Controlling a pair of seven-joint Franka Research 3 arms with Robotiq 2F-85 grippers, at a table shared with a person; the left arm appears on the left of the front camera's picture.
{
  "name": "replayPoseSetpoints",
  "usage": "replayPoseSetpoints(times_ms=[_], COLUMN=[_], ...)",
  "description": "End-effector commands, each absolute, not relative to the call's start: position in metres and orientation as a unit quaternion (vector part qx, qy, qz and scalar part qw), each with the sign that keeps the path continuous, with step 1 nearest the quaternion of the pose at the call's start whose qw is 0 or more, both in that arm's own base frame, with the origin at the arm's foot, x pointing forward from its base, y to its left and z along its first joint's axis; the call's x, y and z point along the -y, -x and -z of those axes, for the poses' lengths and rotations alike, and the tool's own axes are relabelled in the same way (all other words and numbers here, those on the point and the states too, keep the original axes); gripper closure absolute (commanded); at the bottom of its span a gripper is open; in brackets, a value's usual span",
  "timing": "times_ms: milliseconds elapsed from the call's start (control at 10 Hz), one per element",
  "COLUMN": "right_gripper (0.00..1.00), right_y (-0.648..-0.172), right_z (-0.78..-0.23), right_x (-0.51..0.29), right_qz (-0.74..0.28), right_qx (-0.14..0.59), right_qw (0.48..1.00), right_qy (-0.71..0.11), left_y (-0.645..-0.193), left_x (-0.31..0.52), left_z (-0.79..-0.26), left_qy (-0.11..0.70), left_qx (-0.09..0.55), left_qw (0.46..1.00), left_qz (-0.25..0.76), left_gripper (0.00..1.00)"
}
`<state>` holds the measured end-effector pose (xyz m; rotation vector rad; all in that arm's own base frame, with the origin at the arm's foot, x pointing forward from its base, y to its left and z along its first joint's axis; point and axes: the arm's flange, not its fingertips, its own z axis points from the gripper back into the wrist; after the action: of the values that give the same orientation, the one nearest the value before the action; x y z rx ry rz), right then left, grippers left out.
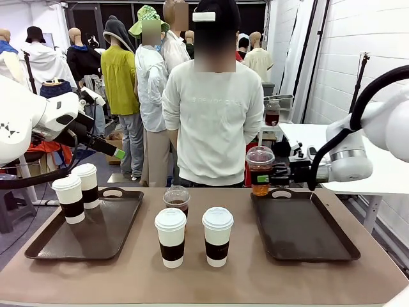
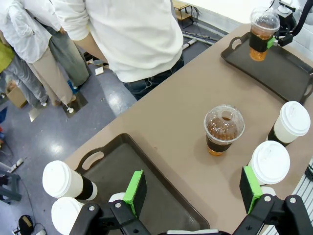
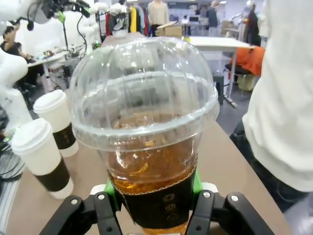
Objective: Distribute the coffee onto the tray.
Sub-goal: Pick up one iced Americano and place it on the right Handle tray.
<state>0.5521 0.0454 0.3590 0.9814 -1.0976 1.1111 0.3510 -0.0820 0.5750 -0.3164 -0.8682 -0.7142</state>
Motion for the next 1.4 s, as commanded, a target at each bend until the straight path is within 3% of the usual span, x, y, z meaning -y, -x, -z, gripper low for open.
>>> replayPoseSetpoints(times_ms=[0, 600, 1100, 1300], right_gripper=[0.40, 0.40, 0.40, 0.40], right_y=[-0.547, -0.573, -0.564, -0.580], right_z=[-0.364, -0.329, -0.318, -0.297], right_x=[-0.027, 0.009, 0.010, 0.011], right_qz=[-0.464, -0.437, -0.455, -0.451], right_qx=[0.505, 0.533, 0.507, 0.524], right_qw=[0.594, 0.602, 0.614, 0.597], right_qy=[-0.420, -0.405, -0.398, -0.407], left_y=[-0.351, -0.351, -0.351, -0.351], left_x=[0.082, 0.082, 0.082, 0.082], left_z=[-0.575, -0.575, -0.575, -0.575], left_qy=[0.160, 0.160, 0.160, 0.160], left_qx=[0.409, 0.409, 0.409, 0.409], left_qw=[0.832, 0.832, 0.832, 0.832], left_qz=[0.338, 0.338, 0.338, 0.338], left_gripper=[0.00, 0.00, 0.00, 0.00])
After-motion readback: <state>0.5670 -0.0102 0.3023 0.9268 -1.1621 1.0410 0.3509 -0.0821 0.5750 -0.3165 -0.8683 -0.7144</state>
